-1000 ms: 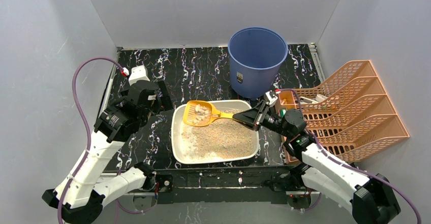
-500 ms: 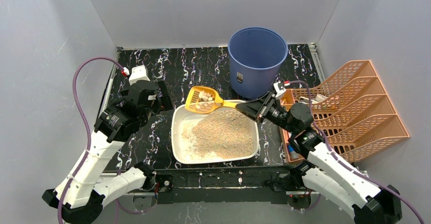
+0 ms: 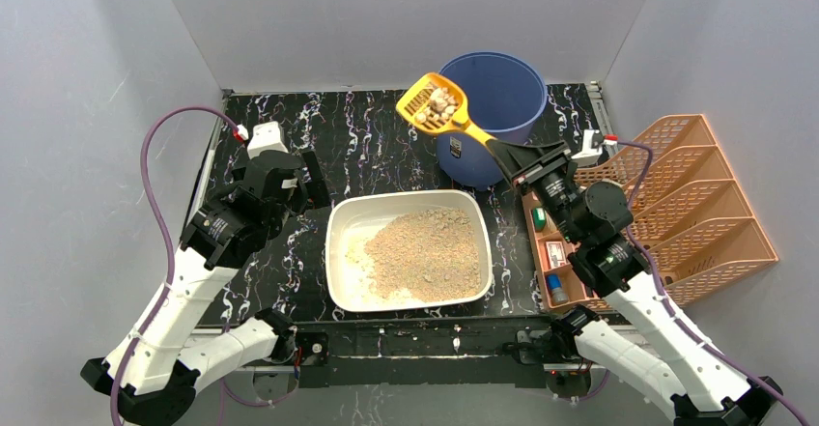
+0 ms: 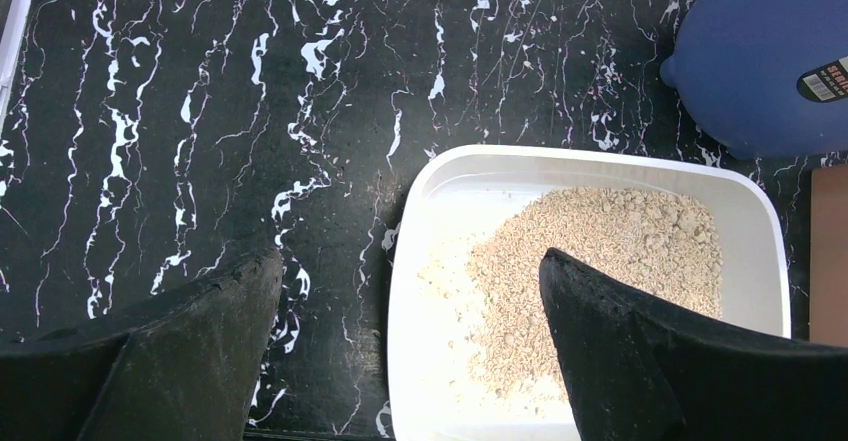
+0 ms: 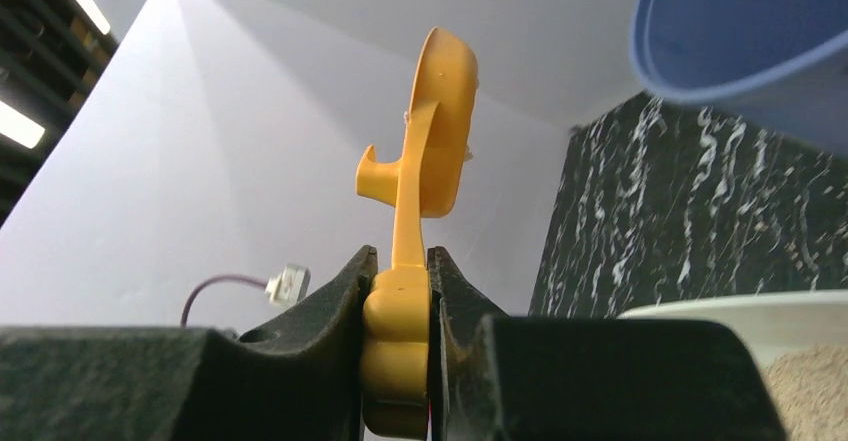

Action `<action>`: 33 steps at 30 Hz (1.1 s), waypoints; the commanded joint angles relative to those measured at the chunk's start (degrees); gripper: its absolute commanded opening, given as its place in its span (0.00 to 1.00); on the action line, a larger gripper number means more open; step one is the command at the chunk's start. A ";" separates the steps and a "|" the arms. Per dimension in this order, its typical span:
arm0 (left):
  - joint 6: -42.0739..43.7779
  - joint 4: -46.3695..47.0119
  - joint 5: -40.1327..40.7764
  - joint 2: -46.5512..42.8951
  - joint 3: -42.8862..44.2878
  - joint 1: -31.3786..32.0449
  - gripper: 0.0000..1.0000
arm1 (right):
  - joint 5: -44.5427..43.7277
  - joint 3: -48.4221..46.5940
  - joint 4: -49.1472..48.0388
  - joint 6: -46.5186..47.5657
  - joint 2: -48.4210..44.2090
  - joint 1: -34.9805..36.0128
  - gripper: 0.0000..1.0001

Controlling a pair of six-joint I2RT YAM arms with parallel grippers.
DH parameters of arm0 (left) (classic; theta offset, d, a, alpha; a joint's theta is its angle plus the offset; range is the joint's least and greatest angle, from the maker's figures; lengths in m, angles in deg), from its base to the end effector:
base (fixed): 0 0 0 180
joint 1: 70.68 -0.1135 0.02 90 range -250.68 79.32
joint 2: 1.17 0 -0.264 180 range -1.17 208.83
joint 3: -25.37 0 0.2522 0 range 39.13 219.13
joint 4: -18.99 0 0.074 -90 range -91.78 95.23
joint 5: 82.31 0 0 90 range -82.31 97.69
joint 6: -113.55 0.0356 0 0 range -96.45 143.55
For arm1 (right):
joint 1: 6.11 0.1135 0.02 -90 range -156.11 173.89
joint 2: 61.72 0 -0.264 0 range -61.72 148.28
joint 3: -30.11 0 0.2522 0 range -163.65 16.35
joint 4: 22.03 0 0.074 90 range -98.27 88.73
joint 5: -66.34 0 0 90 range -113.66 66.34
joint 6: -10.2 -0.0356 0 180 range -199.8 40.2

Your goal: Clean the litter box

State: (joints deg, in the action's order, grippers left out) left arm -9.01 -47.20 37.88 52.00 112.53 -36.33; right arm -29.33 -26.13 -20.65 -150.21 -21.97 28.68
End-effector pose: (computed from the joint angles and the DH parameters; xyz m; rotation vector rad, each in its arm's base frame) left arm 0.1418 -0.0752 0.4100 -0.2706 2.0354 -0.1610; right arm 0.1371 0.0910 0.3824 0.5383 1.3659 1.4757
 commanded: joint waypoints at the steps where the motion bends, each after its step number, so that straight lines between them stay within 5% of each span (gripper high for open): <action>1: 1.24 0.22 0.73 -0.44 -0.70 0.19 0.98 | -13.11 -6.85 1.02 5.18 1.13 -0.10 0.01; 21: 1.44 0.28 -0.45 -2.12 -2.36 0.19 0.98 | -32.44 -16.91 3.08 44.43 7.93 -0.16 0.01; 33: 1.42 -0.42 -0.61 -3.57 -3.81 0.19 0.98 | -26.81 -18.82 -0.62 82.83 14.48 -0.12 0.01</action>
State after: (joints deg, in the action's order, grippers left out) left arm -7.96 -46.65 37.01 49.33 109.69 -36.33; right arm -59.08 -41.26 -16.35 -84.77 -8.27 28.63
